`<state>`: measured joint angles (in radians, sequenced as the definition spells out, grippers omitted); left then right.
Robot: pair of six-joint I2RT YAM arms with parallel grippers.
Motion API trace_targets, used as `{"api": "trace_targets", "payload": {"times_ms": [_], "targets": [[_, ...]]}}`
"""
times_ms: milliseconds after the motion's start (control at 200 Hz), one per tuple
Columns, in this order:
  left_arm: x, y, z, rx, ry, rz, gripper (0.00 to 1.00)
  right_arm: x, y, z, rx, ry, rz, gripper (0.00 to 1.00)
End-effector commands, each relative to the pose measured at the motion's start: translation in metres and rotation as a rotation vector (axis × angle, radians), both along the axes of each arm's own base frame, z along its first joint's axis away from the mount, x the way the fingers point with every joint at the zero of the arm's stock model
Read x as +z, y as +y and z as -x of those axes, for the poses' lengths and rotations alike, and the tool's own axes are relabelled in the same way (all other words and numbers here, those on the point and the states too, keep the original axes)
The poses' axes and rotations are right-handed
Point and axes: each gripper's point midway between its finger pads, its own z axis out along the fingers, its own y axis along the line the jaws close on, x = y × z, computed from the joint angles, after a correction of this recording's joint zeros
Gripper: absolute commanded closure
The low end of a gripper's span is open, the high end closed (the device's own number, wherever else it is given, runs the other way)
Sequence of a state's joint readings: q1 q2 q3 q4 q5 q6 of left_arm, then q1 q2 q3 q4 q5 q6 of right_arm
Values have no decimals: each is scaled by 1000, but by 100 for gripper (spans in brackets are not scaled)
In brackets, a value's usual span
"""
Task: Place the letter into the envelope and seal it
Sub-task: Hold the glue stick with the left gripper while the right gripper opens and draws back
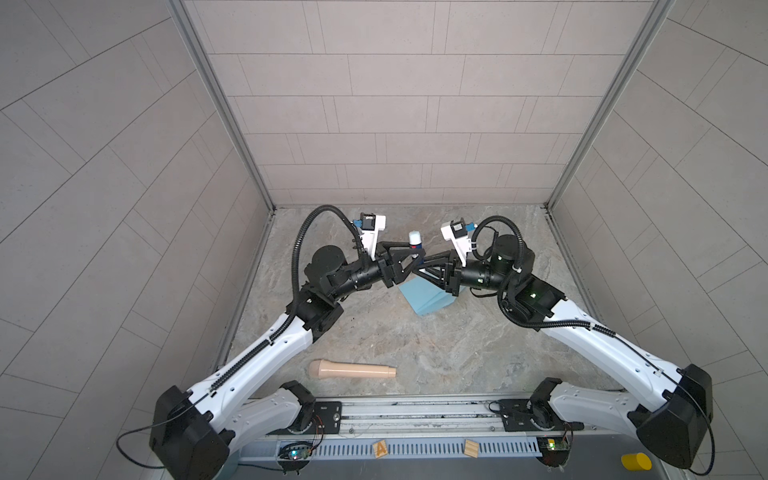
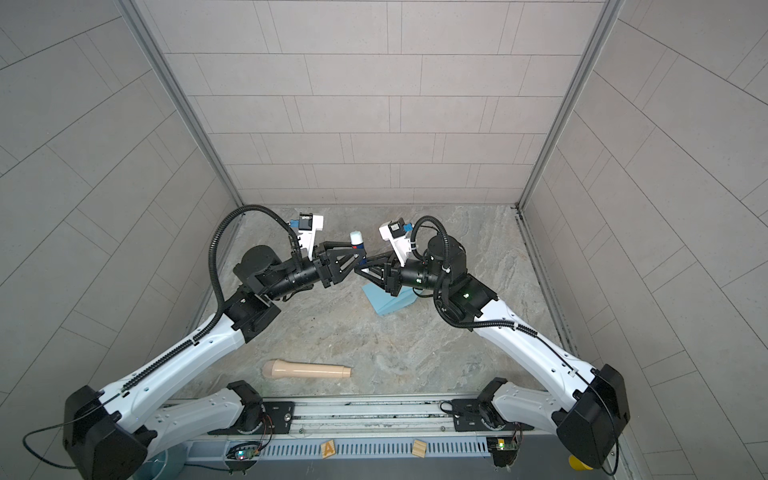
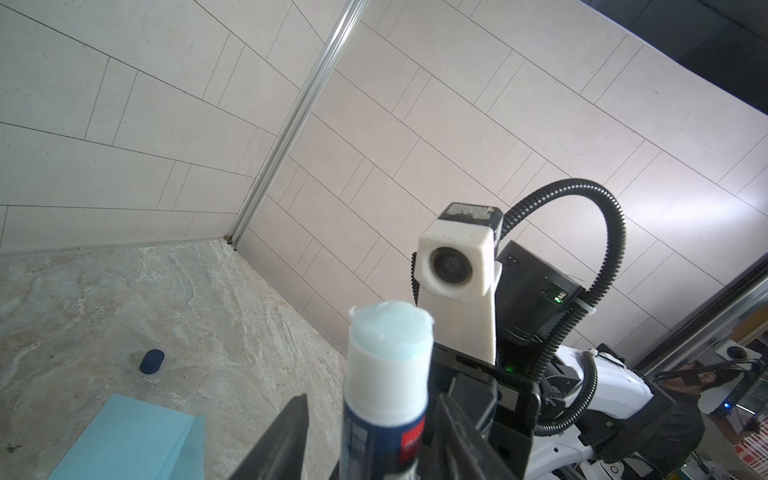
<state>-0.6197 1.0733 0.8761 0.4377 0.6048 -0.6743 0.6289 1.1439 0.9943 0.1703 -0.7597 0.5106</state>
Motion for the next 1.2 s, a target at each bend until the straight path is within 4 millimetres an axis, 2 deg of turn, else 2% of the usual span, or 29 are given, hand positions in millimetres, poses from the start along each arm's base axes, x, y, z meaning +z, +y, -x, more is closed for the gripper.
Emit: {"api": "trace_targets", "payload": {"times_ms": [0,195,315,490,555,725,901,991,1196], "targets": [[10,0,1,-5,-35,36,47,10,3,7,29,-28,-33,100],[8,-3,-1,-17,-25,42,53,11,4,8,34,-27,-36,100],[5,-4,-4,-12,-19,37,66,12,4,9,37,-28,-38,100],[2,-3,-6,3,-15,31,92,13,3,8,25,-29,-38,100],[-1,-2,-7,15,-12,19,100,14,1,7,11,-32,-37,86],[-15,8,-11,90,-11,-87,100,8,-15,-1,-103,-34,17,54],[-25,18,-4,118,-39,-192,100,-22,-53,-23,-356,28,143,31],[-31,23,-4,138,-45,-221,100,-41,-76,-34,-490,88,177,11],[-44,24,-3,141,-37,-260,100,-101,-131,-58,-780,323,198,8]]}}
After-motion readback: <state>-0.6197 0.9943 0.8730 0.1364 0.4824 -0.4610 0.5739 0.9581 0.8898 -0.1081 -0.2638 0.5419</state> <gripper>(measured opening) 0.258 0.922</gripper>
